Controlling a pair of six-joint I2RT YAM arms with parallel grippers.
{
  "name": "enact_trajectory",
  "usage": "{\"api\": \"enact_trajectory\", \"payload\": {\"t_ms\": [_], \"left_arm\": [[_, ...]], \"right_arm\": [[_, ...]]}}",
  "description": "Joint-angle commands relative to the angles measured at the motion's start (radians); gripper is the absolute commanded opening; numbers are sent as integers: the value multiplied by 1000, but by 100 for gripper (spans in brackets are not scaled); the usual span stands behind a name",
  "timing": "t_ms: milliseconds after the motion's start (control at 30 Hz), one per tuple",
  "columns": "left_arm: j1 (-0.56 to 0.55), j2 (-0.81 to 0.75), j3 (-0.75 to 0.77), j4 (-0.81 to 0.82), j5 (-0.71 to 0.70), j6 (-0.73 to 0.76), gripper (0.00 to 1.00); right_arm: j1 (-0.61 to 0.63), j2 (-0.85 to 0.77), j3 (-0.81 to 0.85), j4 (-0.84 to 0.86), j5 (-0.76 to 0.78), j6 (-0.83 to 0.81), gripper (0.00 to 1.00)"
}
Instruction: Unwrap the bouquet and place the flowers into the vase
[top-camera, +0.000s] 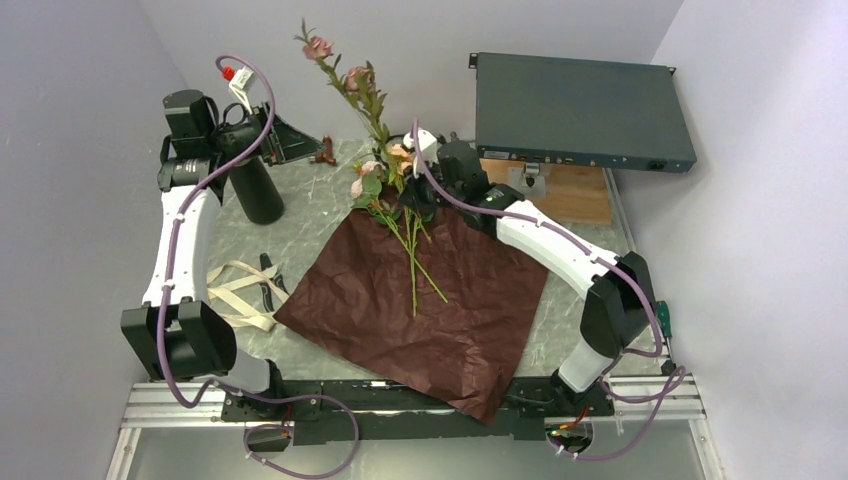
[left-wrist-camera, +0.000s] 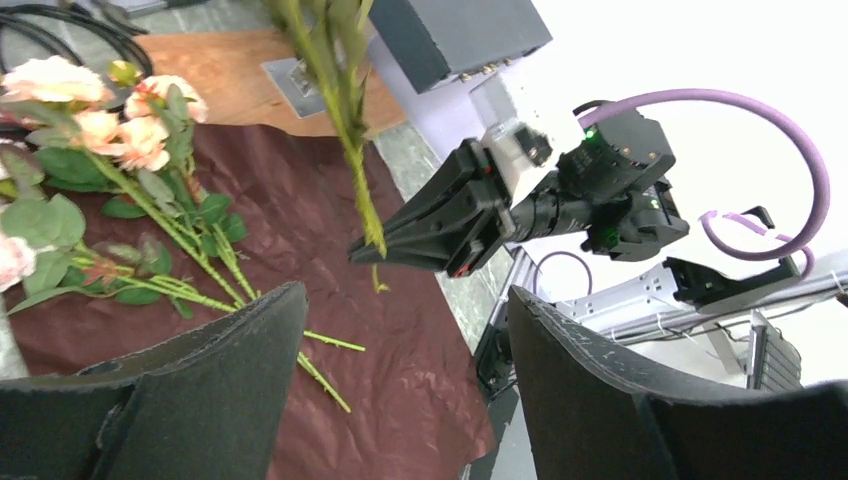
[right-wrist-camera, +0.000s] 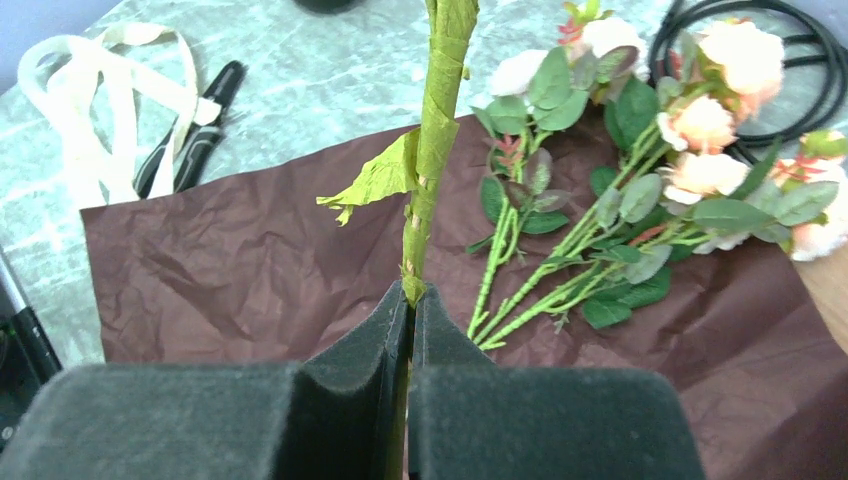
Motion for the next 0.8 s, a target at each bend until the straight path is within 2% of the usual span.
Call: {"api": "enact_trajectory", "payload": {"t_ms": [0,67,167,367,667,700,733,767], "left_arm": [[-54,-13,-2,149,63,-81,78],[-75,-1,-2,154,42,-81,75],[-90,10,-3,175,18,-94,66],[-131,34,19,170,-9,-83,54],[-133,37,19,206,-18,-118,36],[-133,36,17,218,-16,-126,29],[-133,35,16,223,-16,-131,13],[-133,33,16,226,-18,-133,3]], "right_arm": [[47,-69,-30,88,-26,-33,0],[64,-86,-46,96,-15,-35,0],[91,-111,-69,108,2,-84,0],[135,-150,-116,131,16,-139,0],[144,-151,-124,136,8,-164,0],[144,-149,-123,133,4,-162,0],[144,-146,-123,133,0,-160,0],[144,-146,-121,132,-7,-161,0]]}}
